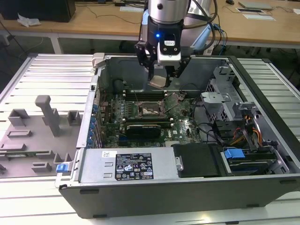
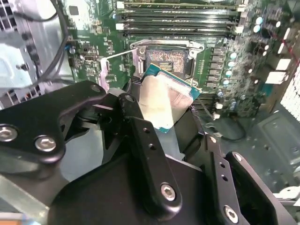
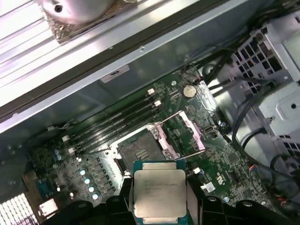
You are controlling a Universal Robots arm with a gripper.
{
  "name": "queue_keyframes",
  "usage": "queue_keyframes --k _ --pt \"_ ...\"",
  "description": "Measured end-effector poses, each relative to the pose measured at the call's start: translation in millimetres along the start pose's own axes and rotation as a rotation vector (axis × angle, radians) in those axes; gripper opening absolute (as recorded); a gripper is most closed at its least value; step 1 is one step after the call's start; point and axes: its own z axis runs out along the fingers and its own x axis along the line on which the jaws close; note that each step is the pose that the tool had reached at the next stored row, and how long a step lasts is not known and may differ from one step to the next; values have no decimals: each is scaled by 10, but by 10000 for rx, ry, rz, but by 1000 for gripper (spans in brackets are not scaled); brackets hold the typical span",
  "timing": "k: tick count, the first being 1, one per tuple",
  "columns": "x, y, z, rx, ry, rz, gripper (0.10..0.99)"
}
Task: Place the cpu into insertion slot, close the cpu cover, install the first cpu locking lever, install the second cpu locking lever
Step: 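Place the cpu into insertion slot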
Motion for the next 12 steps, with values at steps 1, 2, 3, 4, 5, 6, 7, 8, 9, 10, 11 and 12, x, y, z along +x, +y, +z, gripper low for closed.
queue_keyframes --k 1,2,3,4,5,6,7,8,9,10,11,12 --pt "0 0 3 -4 -27 304 541" --pt "0 -1 8 -10 -57 644 541" --pt "0 -1 11 -14 -78 886 541" --pt "0 -1 15 -17 -100 1141 541" --pt "0 -1 17 -20 -115 1310 541" --pt "0 -2 22 -25 -141 1609 541" --pt "0 -2 27 -29 -171 1949 541" --pt "-1 -3 29 -31 -185 2119 541" --pt "-1 -3 33 -34 -201 2295 541" --pt "-1 -3 37 -38 -225 2567 541" --pt "-1 -4 41 -42 -247 2820 541" --pt "-1 -4 44 -44 -262 2990 541"
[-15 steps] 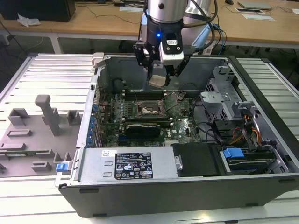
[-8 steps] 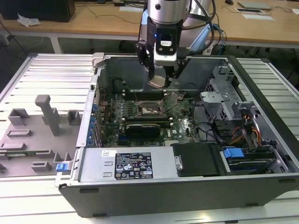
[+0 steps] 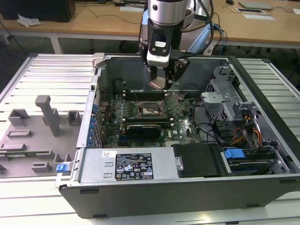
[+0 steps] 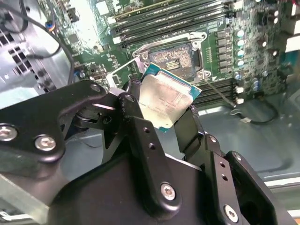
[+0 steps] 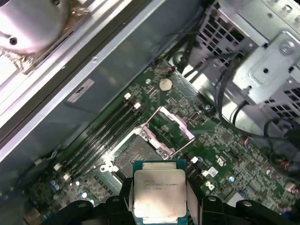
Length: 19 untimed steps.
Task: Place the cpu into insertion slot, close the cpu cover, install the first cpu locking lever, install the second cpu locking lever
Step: 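Place the cpu into insertion slot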
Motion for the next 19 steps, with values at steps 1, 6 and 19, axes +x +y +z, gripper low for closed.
queue_keyframes --k 1,6,19 --pt "0 -1 4 -4 -22 242 541" --pt "0 -3 30 -23 -126 1449 541" --pt "-2 -9 106 -67 -390 4464 541"
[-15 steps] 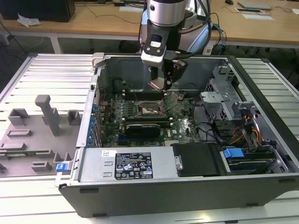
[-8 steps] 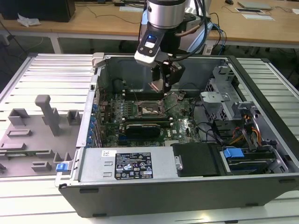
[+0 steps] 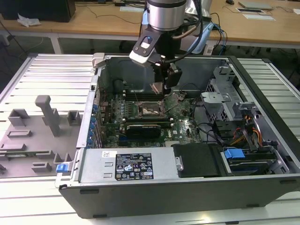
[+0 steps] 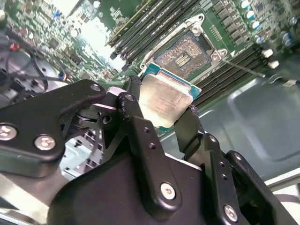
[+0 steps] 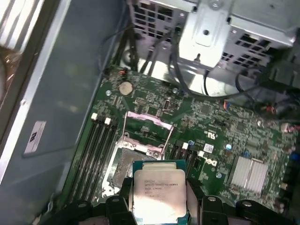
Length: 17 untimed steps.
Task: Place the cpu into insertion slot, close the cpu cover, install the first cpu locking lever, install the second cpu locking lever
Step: 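Place the cpu into insertion slot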
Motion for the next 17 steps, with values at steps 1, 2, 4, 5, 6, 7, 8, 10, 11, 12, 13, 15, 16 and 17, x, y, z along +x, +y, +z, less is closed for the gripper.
queue_keyframes --k 1,2,4,5,6,7,8,10,11,12,13,15,16,17 --pt "0 -1 5 -3 -16 180 541" --pt "0 -1 10 -6 -31 354 541" --pt "0 -2 25 -14 -75 861 541" --pt "0 -3 31 -16 -90 1035 541" --pt "0 -3 39 -19 -106 1225 541" --pt "-1 -4 47 -22 -125 1425 541" --pt "-1 -5 56 -25 -141 1608 541" --pt "-1 -7 82 -31 -173 1986 541" --pt "-1 -8 92 -32 -184 2107 541" --pt "-1 -9 105 -34 -196 2241 541" --pt "-2 -11 115 -35 -205 2342 541" --pt "1 -16 146 -38 -224 2561 541" --pt "8 -27 175 -40 -225 2581 541" --pt "15 -40 193 -40 -225 2579 541"
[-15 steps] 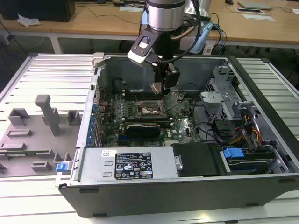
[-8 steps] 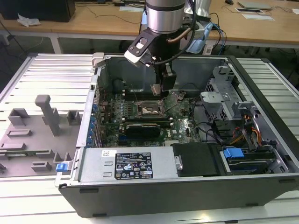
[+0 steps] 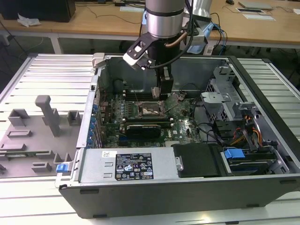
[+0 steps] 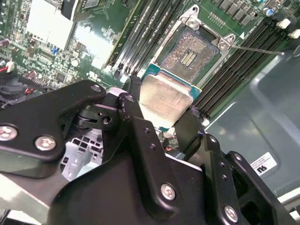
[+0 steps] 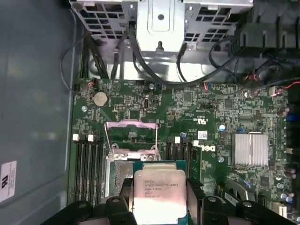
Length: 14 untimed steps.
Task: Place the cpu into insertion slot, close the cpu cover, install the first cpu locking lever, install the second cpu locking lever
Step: 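Place the cpu into insertion slot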
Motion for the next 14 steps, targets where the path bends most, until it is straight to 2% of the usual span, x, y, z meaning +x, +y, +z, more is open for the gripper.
queue_keyframes --k 9,14 --pt "33 -88 161 -151 23 -326 541" --pt "39 -162 257 -243 28 -435 541"
